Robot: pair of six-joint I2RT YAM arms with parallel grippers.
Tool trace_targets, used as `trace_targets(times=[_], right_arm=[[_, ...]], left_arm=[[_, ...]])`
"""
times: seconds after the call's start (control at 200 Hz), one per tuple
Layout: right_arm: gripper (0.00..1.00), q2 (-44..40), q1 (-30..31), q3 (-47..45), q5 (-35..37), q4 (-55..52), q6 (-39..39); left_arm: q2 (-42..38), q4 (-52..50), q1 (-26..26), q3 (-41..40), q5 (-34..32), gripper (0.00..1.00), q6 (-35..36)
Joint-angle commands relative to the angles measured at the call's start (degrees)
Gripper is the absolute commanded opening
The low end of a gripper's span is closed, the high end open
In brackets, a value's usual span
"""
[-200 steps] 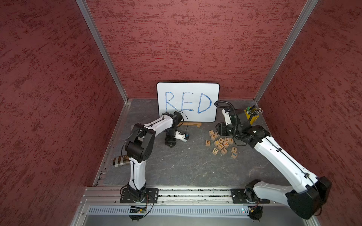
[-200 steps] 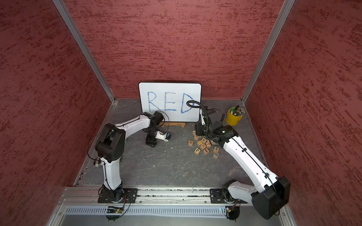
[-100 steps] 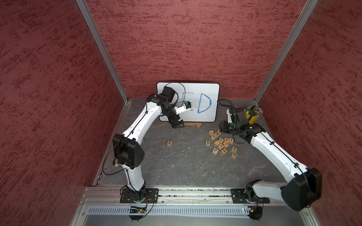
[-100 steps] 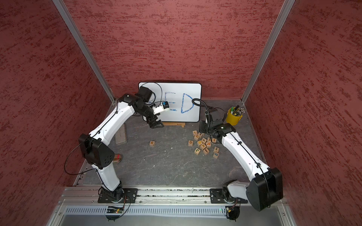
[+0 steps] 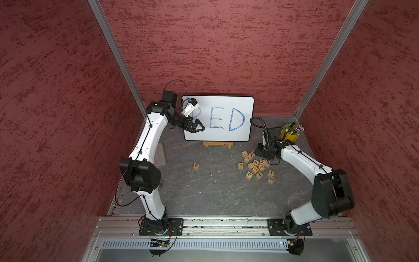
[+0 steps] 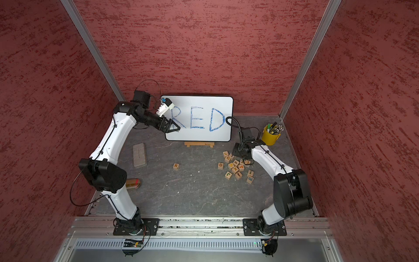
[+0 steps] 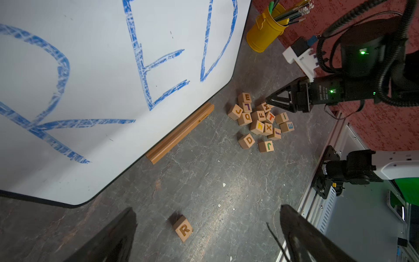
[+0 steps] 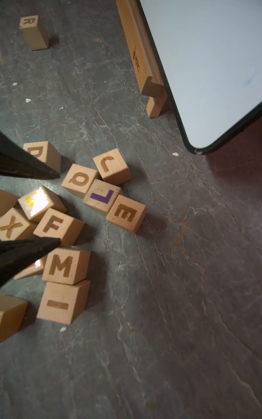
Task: Assemble the uppercase word "red" with letter blocks
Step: Pick up the letter block from the center of the board.
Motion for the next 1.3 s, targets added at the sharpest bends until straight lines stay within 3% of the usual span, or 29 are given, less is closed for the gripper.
trace_targets(times=[0.0,0.185,0.466,0.892,1.293], right_arm=[[0.48,2.24,-0.75,2.03,-3.57,2.18,4.08],[0.51,7.75,-1.33,6.6,-4.42,-0.12,5.81],[0.51,13.51,-1.96,11.54,-1.31,-4.86,7.08],[0.5,21.09,-2.35,20.55,2.2,-11.42,6.95],[0.49,21.53,-2.62,17.14,1.88,-9.26,7.16]], left_arm=[[-5.47,2.2,-1.69,-0.82,-0.01,1.0,-0.48],[-13.92,4.15,-7.04,-4.26,-6.64,1.0,3.86],[-18.08,4.91,-12.14,-4.48,-13.33,1.0,4.73],[-20.83,4.17,-15.28,-7.53,-14.28,1.0,8.3],[-20.43,6.24,-16.35,-9.67,-15.38,0.99,9.83]])
